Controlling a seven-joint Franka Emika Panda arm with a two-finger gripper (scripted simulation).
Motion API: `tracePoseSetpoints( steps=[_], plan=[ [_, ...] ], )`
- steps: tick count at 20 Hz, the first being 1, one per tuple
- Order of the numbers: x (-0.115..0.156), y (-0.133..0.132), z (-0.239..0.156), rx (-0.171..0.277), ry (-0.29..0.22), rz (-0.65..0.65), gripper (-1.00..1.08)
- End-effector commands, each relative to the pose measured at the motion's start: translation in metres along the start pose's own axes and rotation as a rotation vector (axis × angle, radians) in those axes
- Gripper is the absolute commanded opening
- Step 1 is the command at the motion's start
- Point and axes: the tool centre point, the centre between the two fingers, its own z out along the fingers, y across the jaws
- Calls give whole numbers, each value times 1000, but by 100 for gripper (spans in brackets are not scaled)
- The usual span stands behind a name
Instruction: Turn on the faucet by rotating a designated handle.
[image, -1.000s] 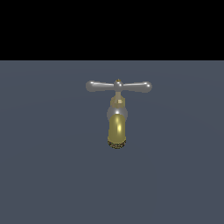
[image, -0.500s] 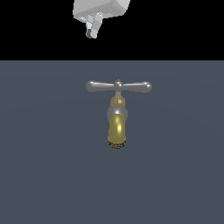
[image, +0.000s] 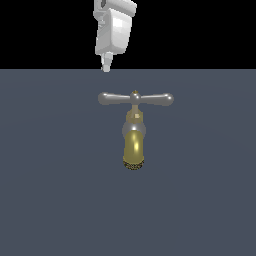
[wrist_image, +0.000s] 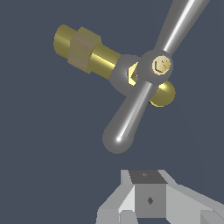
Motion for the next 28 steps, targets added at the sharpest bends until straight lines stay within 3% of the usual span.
tracePoseSetpoints(
  steps=[1,9,16,28],
  plan=[
    [5,-11,16,-2,22,75,-100],
    [20,-41,58,7,112,282,-100],
    [28,-57,79,25,173,387,-100],
    [30,-62,87,35,198,425,-100]
  ],
)
